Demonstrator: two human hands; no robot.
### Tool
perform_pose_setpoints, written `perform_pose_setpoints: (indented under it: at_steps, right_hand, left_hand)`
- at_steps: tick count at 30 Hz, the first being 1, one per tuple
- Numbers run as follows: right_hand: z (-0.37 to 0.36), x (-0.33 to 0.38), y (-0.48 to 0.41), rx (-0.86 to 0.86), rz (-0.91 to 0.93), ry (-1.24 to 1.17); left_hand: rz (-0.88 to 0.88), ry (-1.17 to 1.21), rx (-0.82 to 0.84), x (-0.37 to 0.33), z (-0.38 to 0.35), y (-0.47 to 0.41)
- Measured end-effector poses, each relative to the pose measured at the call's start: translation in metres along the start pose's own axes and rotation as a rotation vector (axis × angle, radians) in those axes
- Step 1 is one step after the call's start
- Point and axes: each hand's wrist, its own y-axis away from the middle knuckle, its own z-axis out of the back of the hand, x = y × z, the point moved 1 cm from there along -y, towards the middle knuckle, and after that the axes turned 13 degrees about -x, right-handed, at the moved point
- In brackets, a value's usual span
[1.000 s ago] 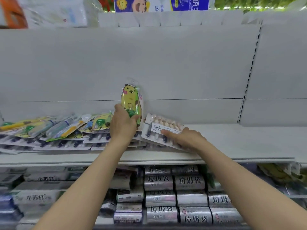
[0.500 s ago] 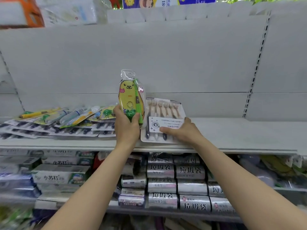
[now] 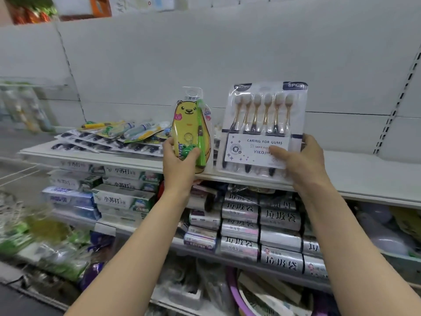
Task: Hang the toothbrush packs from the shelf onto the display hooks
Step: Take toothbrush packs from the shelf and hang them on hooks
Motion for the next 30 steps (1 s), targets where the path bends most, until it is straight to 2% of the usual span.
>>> perform_pose_setpoints:
  at_steps: [6,13,18,22,30]
  right_hand:
    - [-0.016,0.014,0.050,0.049,0.082,-0.141]
    - [-0.085,0.033,0.125,0.105,0.171,-0.217]
    - [-0.179,0.041,0.193,0.139,0.194,-0.179]
    - [-0.267,0.047,0.263,0.188,0.179,-0.241]
    - [-0.422,0.057,0.394,0.320,0.064,-0.307]
  left_hand:
    - [0.038,0.091,-0.040,-0.004,0.049,-0.010]
    - [0.085,0.147,-0.094,-0.015,0.144,-0.050]
    - [0.076,0.174,-0.133,-0.031,0.252,-0.103]
    - [0.059,0.200,-0.178,-0.040,0.355,-0.149]
    - [0.101,0.263,-0.209,-0.043,0.528,-0.229]
